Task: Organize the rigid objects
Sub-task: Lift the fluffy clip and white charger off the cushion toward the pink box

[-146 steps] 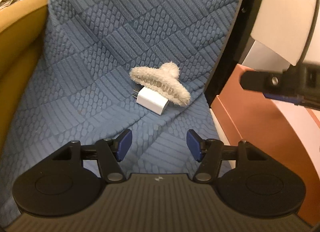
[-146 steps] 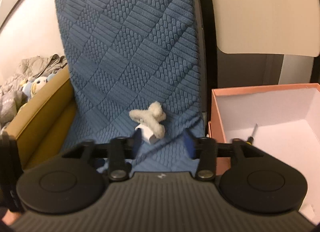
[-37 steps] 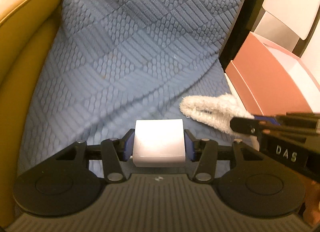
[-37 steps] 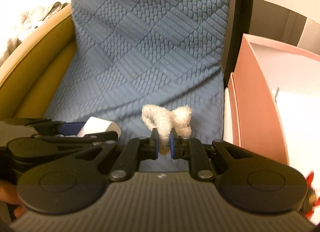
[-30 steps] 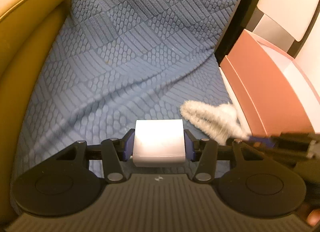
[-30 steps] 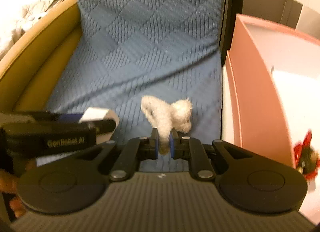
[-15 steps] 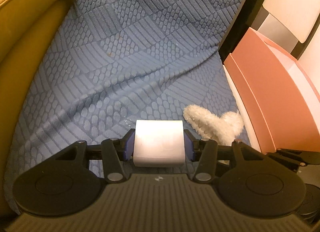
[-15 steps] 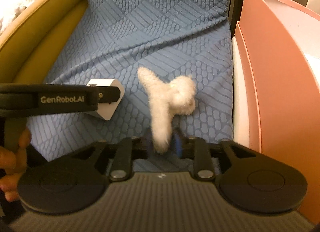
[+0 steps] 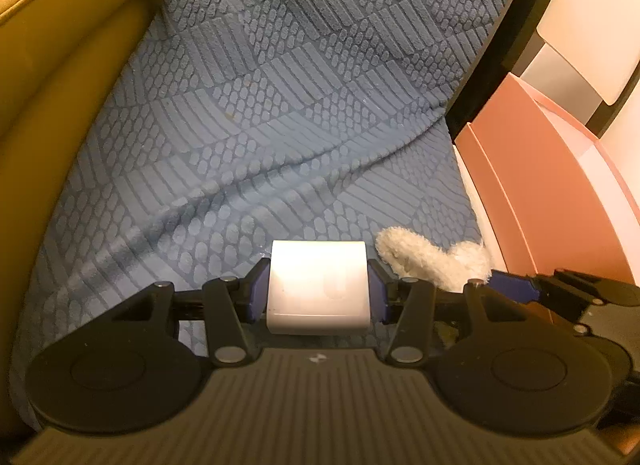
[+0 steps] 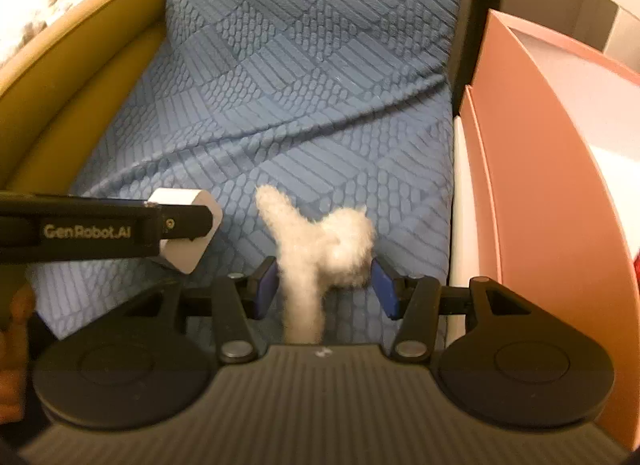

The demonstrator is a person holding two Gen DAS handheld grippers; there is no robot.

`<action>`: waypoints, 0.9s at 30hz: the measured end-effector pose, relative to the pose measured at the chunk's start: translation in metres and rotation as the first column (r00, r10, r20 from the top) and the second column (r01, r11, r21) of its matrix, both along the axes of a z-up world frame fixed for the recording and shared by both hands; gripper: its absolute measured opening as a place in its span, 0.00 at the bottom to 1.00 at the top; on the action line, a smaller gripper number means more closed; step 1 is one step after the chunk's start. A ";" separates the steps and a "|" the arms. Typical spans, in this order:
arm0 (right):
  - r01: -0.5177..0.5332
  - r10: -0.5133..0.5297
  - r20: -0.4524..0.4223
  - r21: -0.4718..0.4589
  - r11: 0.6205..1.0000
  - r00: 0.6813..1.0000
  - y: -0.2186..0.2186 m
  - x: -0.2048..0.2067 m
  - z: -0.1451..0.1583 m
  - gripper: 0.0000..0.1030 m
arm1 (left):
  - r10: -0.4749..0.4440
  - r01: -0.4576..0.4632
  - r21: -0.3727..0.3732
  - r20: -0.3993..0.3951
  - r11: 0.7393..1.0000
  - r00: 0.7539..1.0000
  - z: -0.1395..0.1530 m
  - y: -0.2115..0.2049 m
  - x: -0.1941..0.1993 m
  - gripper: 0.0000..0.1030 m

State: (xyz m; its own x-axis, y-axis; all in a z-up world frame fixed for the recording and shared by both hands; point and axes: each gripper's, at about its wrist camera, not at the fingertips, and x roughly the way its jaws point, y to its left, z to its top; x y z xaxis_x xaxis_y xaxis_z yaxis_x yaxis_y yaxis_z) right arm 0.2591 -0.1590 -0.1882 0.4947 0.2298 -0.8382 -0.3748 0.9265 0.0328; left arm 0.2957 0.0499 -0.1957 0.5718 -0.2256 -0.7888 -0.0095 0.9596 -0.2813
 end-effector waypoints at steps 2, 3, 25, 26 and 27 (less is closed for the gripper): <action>-0.004 0.004 0.011 -0.011 1.000 1.000 0.002 0.001 -0.002 0.52 | 0.000 0.000 0.002 0.001 1.000 1.000 0.000 0.000 0.000 0.54; -0.005 0.006 0.011 -0.009 1.000 1.000 0.003 0.002 -0.003 0.51 | -0.002 0.002 0.003 0.001 1.000 1.000 0.000 0.000 0.000 0.54; 0.067 -0.069 0.043 0.043 0.997 0.997 -0.019 -0.018 0.033 0.47 | 0.004 -0.005 0.008 0.062 1.000 0.998 0.028 -0.004 -0.016 0.54; 0.070 -0.072 0.041 0.047 0.996 0.997 -0.021 -0.020 0.036 0.47 | 0.001 -0.002 0.008 0.065 1.000 0.998 0.031 -0.004 -0.019 0.54; 0.074 -0.076 0.037 0.052 0.996 0.996 -0.022 -0.022 0.040 0.47 | 0.000 0.000 0.008 0.070 1.000 0.998 0.034 -0.005 -0.022 0.54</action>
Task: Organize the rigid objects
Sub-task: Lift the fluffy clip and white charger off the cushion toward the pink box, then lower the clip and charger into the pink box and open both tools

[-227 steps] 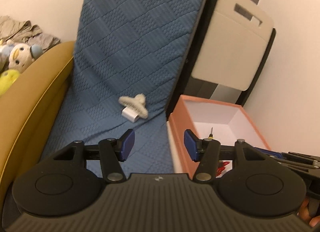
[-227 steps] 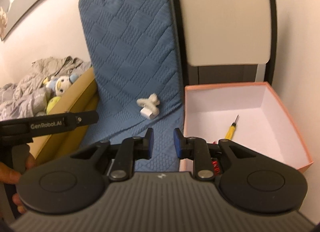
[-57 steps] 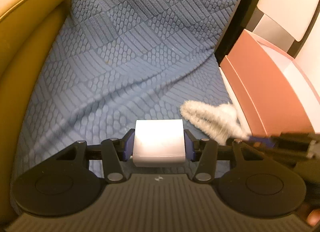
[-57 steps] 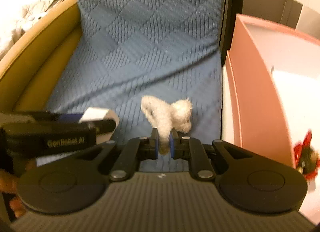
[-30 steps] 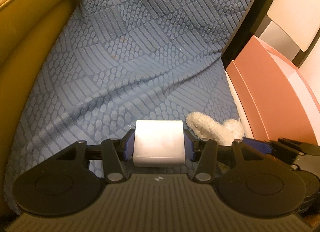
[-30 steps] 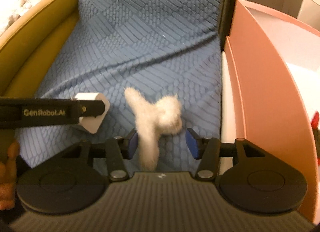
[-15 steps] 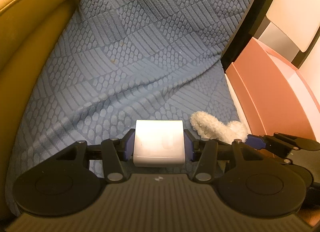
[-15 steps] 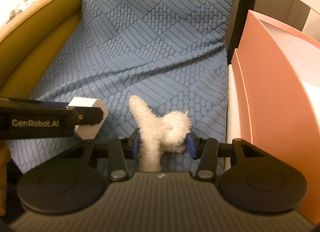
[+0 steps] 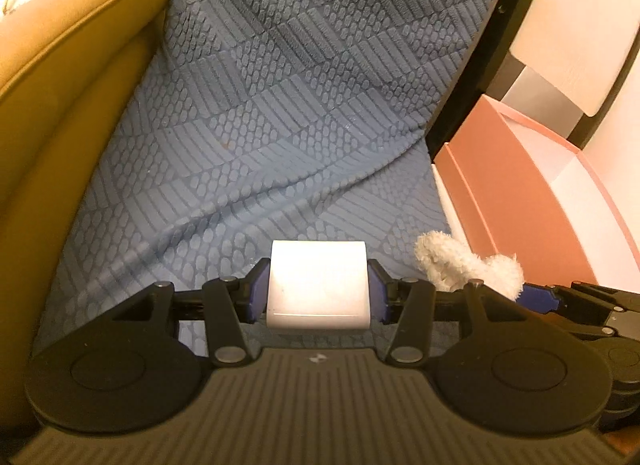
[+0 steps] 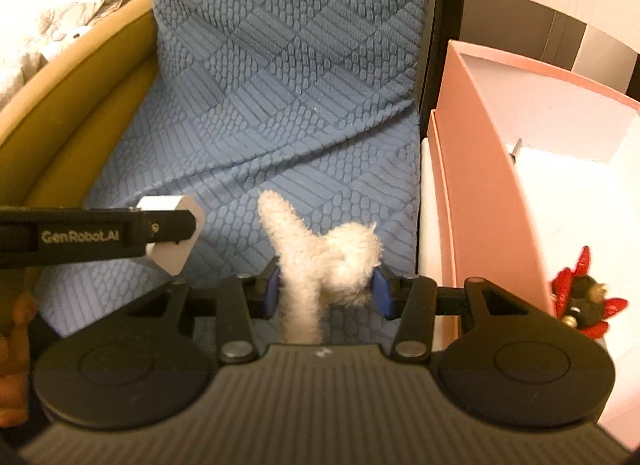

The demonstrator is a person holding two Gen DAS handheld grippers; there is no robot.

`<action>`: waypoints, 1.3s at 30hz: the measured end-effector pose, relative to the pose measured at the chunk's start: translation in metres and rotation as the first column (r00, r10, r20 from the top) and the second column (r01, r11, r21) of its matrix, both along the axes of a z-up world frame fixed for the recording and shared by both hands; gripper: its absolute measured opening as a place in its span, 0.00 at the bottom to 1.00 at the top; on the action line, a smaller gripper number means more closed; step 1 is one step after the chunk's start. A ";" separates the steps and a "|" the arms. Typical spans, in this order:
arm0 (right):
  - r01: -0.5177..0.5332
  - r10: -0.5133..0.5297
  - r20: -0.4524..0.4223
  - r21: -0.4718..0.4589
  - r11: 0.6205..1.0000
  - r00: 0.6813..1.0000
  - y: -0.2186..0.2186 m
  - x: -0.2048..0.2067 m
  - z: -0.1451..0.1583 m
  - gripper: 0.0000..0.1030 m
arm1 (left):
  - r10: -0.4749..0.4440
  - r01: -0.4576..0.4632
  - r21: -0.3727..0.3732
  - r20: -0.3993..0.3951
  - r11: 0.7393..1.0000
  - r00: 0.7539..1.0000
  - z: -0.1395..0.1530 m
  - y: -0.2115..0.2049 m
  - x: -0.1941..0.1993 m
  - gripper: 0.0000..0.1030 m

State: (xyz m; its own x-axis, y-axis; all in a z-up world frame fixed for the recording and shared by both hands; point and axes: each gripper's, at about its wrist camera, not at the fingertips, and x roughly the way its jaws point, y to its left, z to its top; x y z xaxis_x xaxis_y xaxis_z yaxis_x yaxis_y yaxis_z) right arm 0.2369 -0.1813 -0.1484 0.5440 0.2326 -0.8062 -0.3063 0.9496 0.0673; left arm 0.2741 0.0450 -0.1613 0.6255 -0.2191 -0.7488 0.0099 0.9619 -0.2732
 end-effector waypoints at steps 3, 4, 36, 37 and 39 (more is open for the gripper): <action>0.004 -0.003 -0.002 0.007 1.000 1.000 -0.002 -0.007 0.010 0.47 | -0.018 0.018 0.011 0.025 1.000 1.000 0.012 -0.004 -0.009 0.54; 0.001 -0.001 0.000 0.007 1.000 1.000 -0.002 -0.010 0.014 0.47 | -0.018 0.018 0.012 0.030 1.000 0.999 0.016 -0.006 -0.012 0.54; 0.079 -0.095 0.140 0.114 0.990 0.986 -0.116 -0.020 0.149 0.47 | 0.003 0.005 -0.054 0.138 0.999 0.990 0.139 -0.108 -0.039 0.54; 0.077 -0.094 0.149 0.119 0.990 0.984 -0.121 -0.018 0.154 0.47 | -0.001 0.009 -0.054 0.145 0.999 0.989 0.143 -0.113 -0.038 0.54; 0.067 -0.088 0.168 0.128 0.990 0.982 -0.130 -0.015 0.161 0.47 | -0.005 0.013 -0.047 0.157 0.999 0.988 0.153 -0.124 -0.035 0.54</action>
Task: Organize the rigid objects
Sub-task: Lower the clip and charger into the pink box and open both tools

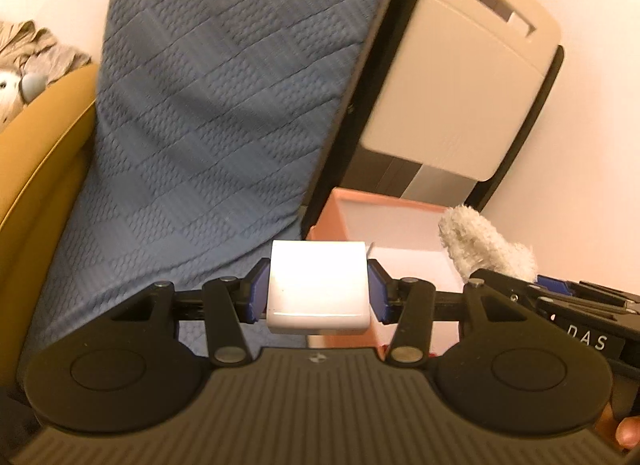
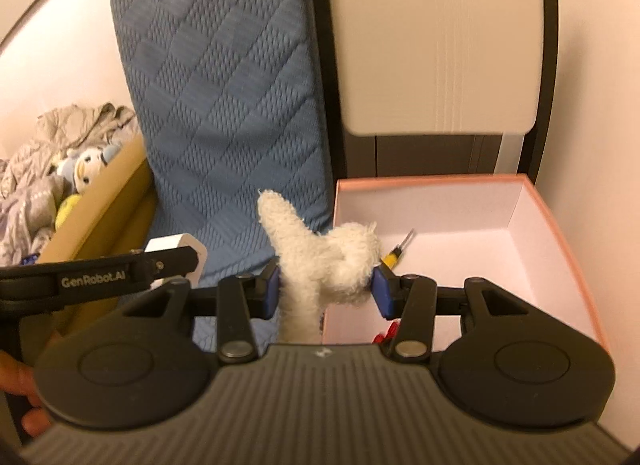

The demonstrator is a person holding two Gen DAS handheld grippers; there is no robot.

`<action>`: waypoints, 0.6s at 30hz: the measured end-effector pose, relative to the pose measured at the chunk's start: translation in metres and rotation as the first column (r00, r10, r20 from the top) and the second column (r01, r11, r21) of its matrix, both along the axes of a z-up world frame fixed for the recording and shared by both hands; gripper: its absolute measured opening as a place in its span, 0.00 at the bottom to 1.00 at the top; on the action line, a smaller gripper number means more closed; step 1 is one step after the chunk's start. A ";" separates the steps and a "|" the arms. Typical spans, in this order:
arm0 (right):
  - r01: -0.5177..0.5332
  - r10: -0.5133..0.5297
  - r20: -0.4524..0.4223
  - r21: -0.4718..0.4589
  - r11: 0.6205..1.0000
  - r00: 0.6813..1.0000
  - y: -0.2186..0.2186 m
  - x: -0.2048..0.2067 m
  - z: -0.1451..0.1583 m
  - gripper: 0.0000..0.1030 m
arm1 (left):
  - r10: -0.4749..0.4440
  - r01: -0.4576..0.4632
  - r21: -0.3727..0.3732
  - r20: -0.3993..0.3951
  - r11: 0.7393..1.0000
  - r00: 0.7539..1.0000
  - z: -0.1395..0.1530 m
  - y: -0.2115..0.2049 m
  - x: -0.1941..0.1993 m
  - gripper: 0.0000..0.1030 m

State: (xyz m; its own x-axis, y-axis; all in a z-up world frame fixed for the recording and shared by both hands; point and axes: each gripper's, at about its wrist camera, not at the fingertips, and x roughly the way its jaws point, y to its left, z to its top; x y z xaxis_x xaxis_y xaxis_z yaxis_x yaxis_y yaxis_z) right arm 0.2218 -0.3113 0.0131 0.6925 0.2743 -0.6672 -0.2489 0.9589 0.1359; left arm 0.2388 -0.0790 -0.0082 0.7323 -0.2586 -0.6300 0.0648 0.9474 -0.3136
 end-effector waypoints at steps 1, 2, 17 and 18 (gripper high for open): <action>-0.001 0.001 0.007 0.001 1.000 1.000 -0.002 0.001 0.004 0.47 | 0.000 0.000 0.001 0.004 1.000 1.000 0.003 -0.004 0.002 0.54; -0.003 0.003 0.012 0.004 1.000 1.000 -0.005 0.002 0.007 0.47 | -0.002 0.002 0.002 0.009 1.000 1.000 0.007 -0.009 0.004 0.54; 0.047 -0.051 0.075 0.054 0.997 0.996 -0.075 0.024 0.032 0.47 | -0.054 0.054 -0.002 0.063 0.999 0.997 0.040 -0.076 0.041 0.54; 0.055 -0.059 0.072 0.057 0.997 0.996 -0.081 0.027 0.031 0.47 | -0.060 0.060 0.002 0.060 0.998 0.996 0.037 -0.083 0.045 0.54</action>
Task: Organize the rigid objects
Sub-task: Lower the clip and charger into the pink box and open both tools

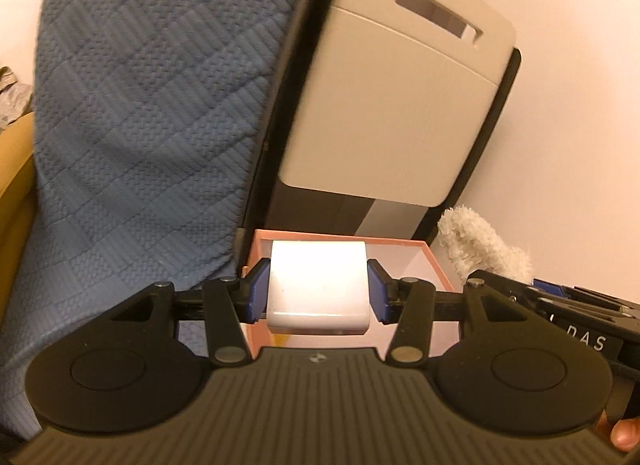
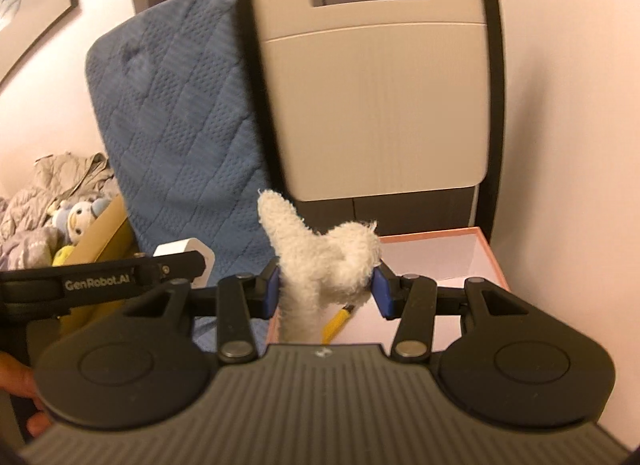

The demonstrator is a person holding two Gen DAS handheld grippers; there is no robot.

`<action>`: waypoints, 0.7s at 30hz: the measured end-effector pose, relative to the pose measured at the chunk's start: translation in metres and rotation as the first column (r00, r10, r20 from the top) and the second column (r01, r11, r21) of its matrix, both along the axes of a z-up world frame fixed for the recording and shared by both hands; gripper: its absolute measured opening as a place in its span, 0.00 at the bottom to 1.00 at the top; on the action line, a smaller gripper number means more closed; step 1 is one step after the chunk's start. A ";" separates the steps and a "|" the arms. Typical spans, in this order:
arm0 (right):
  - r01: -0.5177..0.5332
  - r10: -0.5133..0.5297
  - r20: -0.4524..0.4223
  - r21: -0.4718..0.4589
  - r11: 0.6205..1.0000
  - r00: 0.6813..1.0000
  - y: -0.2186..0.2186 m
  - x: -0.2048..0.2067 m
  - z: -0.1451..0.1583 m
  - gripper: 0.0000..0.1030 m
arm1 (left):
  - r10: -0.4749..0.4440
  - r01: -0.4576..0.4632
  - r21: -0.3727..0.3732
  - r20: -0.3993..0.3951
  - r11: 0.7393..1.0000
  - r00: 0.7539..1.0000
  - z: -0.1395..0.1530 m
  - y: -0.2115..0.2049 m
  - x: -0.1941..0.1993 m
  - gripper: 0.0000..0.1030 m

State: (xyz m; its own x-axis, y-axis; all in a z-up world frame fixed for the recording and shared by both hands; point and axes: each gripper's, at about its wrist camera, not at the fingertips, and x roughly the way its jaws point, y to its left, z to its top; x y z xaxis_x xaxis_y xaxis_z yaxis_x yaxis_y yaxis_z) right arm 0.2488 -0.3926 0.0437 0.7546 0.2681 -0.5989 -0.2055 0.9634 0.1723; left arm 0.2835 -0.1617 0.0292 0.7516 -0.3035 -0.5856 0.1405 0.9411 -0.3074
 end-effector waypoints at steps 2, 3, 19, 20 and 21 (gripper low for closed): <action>0.017 -0.017 -0.009 0.001 1.000 1.000 -0.010 0.006 -0.006 0.47 | -0.009 0.009 0.006 -0.011 1.000 1.000 -0.007 -0.012 0.006 0.54; 0.029 -0.029 -0.018 0.002 1.000 0.999 -0.016 0.009 -0.010 0.47 | -0.016 0.017 0.011 -0.019 1.000 1.000 -0.012 -0.018 0.010 0.54; 0.108 -0.116 -0.253 -0.047 0.993 0.960 -0.066 0.055 -0.121 0.48 | -0.064 0.074 0.035 -0.221 0.997 0.973 -0.117 -0.073 0.062 0.54; 0.112 -0.121 -0.269 -0.049 0.993 0.955 -0.068 0.057 -0.128 0.48 | -0.065 0.076 0.037 -0.231 0.996 0.971 -0.122 -0.075 0.065 0.54; 0.118 -0.128 -0.291 -0.051 0.992 0.948 -0.069 0.060 -0.135 0.48 | -0.066 0.079 0.042 -0.240 0.996 0.968 -0.126 -0.077 0.068 0.54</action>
State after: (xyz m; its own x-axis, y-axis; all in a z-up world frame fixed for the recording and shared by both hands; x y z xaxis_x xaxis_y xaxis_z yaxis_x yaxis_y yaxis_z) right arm 0.3086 -0.4621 -0.0913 0.5700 0.1610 -0.8057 -0.0304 0.9841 0.1752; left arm 0.3519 -0.2385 -0.0971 0.5655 -0.3169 -0.7614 0.1373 0.9465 -0.2920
